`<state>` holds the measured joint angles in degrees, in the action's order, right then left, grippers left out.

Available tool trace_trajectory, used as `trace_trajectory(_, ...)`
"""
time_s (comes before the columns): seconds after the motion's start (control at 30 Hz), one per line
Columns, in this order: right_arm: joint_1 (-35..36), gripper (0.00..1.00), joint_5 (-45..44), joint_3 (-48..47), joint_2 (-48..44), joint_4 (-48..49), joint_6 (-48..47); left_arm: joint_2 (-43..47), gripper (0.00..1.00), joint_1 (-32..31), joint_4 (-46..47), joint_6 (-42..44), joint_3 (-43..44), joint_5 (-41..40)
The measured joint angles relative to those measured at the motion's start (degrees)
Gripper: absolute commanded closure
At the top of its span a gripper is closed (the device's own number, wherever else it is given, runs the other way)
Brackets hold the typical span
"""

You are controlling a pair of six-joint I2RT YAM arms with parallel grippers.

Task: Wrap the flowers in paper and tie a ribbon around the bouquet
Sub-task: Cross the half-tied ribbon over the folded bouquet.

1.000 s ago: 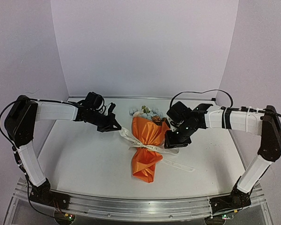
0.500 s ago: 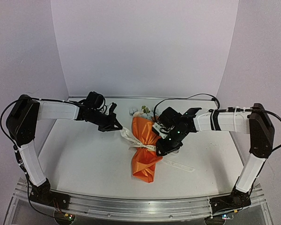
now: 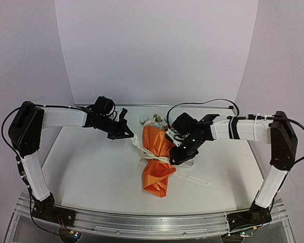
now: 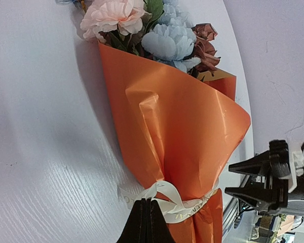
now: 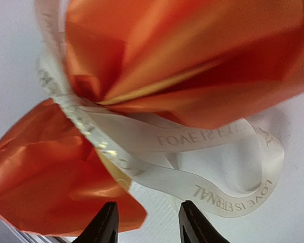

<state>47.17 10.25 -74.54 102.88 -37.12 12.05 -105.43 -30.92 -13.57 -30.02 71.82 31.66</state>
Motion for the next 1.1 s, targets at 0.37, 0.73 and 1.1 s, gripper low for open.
trace_trajectory(0.37, -2.48, 0.56, -0.47, 5.36, -4.80, 0.99, 6.03, -0.82, 0.98, 0.00, 0.08, 0.03, 0.13, 0.49)
trace_trajectory(0.73, -2.14, 0.57, 0.92, 1.56, -3.25, 1.44, 5.20, -7.14, 1.00, -0.07, 0.66, -0.27, 7.48, 1.38)
trace_trajectory(1.1, -2.08, 0.55, 2.27, 9.04, -3.47, 2.35, -6.68, -8.17, 1.00, -0.04, 0.56, -0.44, 7.68, 1.40)
